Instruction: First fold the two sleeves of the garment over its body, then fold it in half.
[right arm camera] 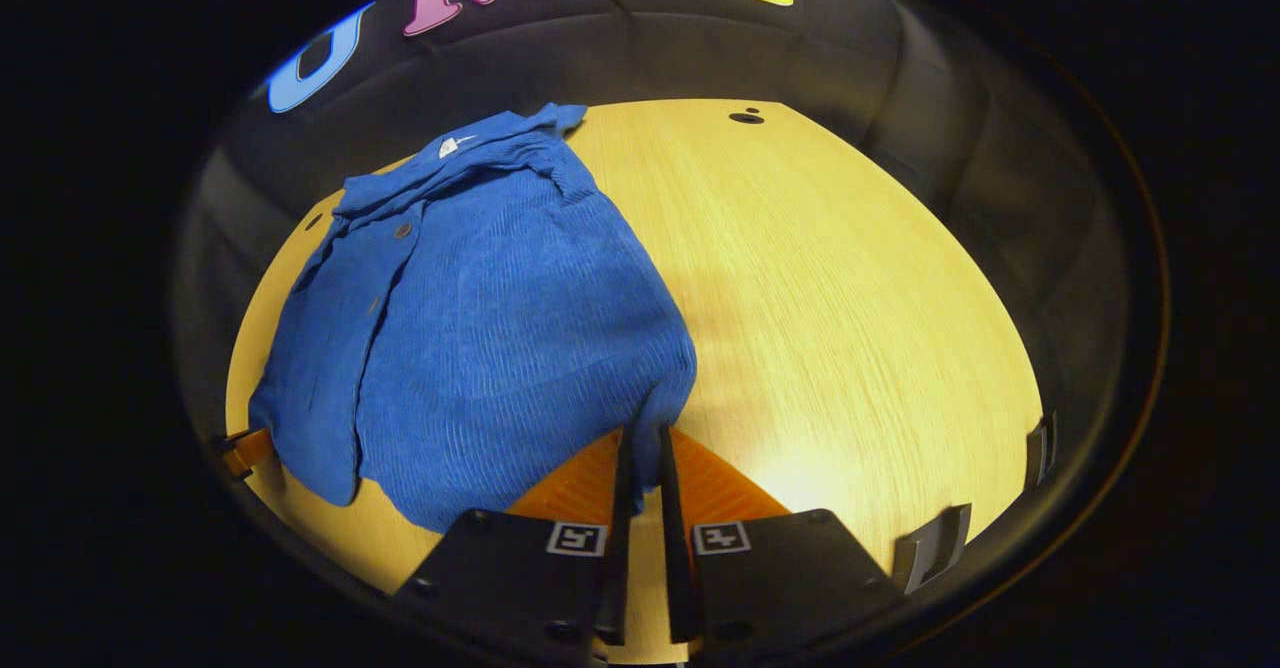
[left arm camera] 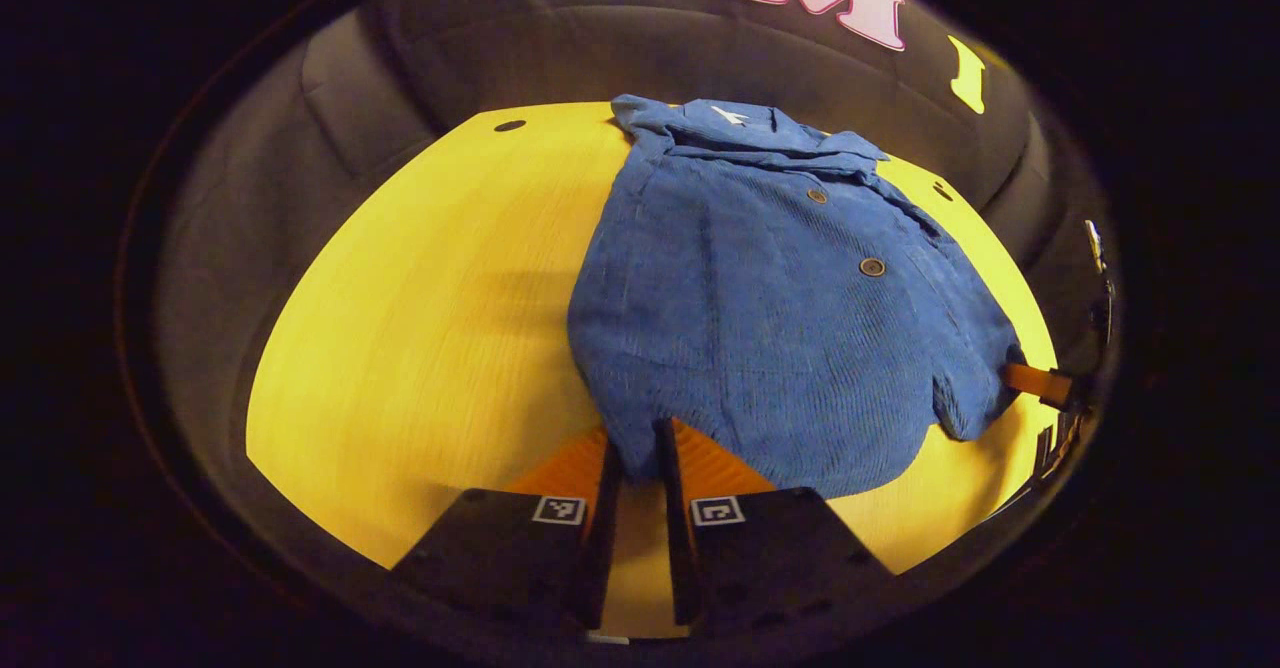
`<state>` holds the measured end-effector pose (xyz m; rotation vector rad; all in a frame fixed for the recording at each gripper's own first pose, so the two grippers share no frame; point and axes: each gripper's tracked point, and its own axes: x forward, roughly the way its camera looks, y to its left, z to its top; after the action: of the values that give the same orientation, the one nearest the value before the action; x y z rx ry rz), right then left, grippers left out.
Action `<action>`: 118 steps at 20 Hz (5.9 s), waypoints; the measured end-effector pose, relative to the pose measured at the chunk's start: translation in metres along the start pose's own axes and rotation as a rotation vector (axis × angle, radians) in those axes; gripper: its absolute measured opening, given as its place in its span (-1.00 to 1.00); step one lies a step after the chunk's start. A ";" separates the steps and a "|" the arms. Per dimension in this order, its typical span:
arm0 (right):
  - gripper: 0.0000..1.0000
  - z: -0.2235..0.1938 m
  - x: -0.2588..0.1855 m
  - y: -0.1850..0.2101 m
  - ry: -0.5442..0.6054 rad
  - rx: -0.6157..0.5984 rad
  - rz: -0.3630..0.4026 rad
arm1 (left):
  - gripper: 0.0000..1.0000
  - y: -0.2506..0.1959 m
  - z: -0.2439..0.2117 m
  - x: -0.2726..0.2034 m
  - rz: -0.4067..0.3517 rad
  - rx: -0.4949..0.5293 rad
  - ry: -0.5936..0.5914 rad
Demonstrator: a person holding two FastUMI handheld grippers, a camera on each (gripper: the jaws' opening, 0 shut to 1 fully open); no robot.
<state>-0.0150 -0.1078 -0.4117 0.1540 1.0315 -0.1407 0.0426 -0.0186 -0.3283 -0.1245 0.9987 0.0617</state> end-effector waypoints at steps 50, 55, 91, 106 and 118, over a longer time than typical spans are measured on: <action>1.00 0.420 0.128 0.105 -0.688 -0.154 0.085 | 0.66 -0.013 0.432 0.117 -0.010 0.083 -0.689; 1.00 0.393 0.060 0.114 -0.762 -0.152 0.088 | 0.66 -0.034 0.399 0.047 -0.056 0.129 -0.760; 0.97 0.119 -0.313 0.139 -0.645 -0.255 0.396 | 0.61 -0.063 0.128 -0.350 -0.065 0.018 -0.920; 0.96 0.149 -0.340 0.172 -0.704 -0.260 0.454 | 0.60 -0.042 0.120 -0.379 -0.036 -0.032 -0.976; 0.96 0.130 -0.357 0.180 -0.712 -0.270 0.471 | 0.62 -0.042 0.109 -0.392 -0.054 -0.034 -0.994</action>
<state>-0.0521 0.0592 -0.0276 0.0857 0.2785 0.3539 -0.0740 -0.0432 0.0629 -0.1302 0.0021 0.0790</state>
